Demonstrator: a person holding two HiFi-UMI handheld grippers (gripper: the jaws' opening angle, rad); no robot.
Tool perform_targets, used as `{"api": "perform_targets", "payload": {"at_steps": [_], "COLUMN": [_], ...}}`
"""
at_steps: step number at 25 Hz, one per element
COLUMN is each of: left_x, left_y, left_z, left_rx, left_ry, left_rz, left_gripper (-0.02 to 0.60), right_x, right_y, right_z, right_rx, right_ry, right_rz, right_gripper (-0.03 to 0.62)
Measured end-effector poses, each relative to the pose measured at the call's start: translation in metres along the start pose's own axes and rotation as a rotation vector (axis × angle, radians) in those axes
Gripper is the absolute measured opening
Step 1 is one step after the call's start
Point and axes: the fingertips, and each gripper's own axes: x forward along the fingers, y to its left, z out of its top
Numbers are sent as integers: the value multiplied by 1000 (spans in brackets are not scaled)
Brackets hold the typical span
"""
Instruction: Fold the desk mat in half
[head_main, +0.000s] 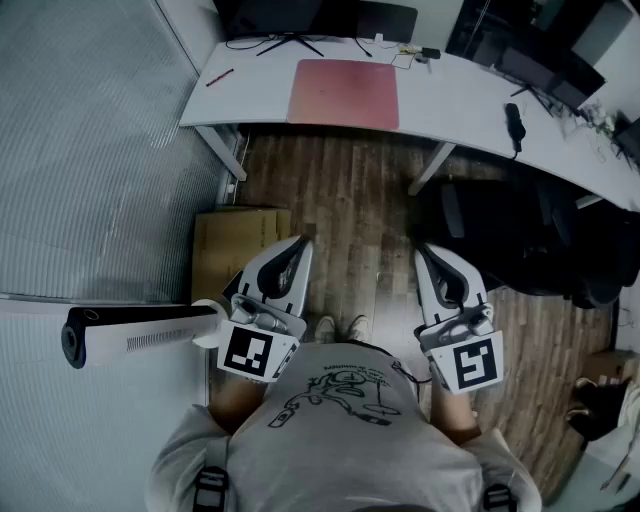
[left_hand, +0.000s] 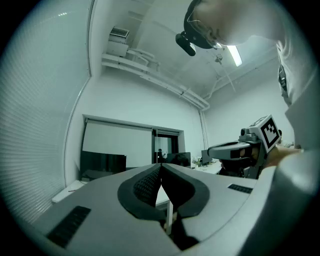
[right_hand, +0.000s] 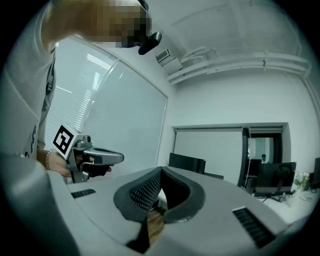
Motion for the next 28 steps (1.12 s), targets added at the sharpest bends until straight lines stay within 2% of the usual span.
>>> {"api": "perform_targets", "payload": {"at_steps": [15,18,28], "left_x": [-28,-23,13], "left_y": [54,58,54], "left_z": [-10,-11,-18], "left_rx": [-25,-26,-25], "left_ry": [1,3,-2], "left_rz": [-46,-52,-55], "left_gripper": [20,20,20], "right_x": [40,41,55], "right_y": [57,55,22], "right_z": [-9,-20,-29], "right_rx": [-1,-43,-41], "right_ry": [24,64,53], "right_rz": [-4,16,7], "right_gripper": [9,9,9]}}
